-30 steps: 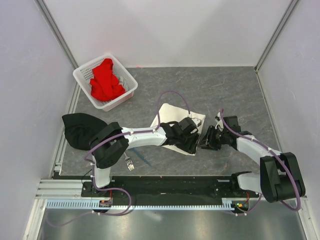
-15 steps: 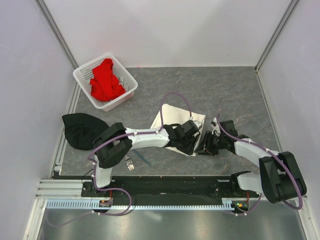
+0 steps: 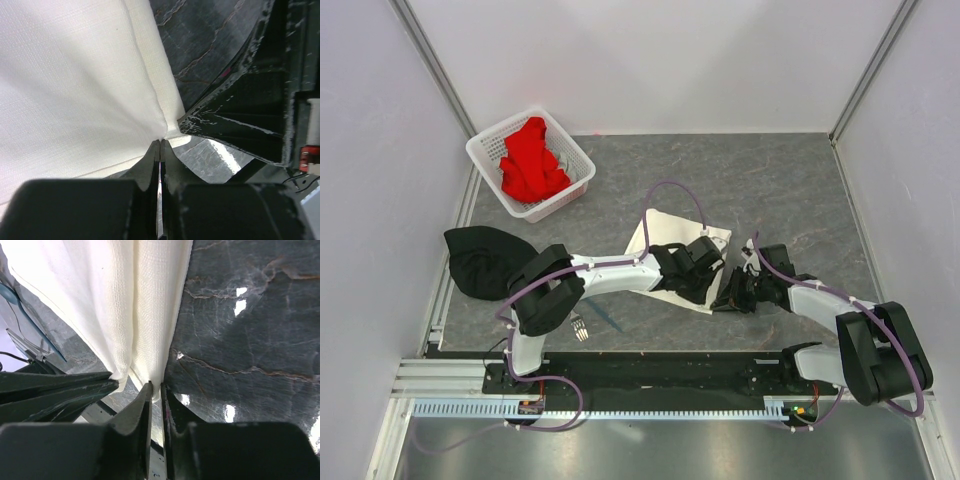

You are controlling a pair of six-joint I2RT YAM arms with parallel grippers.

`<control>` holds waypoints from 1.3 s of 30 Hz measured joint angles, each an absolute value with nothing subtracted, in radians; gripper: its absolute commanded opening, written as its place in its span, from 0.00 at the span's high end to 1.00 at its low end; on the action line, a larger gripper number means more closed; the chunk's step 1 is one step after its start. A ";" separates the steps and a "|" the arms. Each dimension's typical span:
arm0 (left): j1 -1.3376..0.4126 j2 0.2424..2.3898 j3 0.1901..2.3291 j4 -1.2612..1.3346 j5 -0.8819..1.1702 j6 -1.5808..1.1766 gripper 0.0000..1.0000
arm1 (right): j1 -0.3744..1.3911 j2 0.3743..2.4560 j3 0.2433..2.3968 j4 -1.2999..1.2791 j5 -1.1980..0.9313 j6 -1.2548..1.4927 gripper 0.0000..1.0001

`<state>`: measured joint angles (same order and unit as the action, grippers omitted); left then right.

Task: Fold the napkin into a case and place the utensils inside
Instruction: Smooth out the lower triangle-folded napkin at the center of the board.

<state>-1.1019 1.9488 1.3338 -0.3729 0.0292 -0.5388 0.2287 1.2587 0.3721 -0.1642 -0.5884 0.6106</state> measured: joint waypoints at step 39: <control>-1.112 1.937 1.277 -0.280 0.134 -0.651 0.59 | 0.232 1.047 0.361 -0.354 -0.473 0.641 0.52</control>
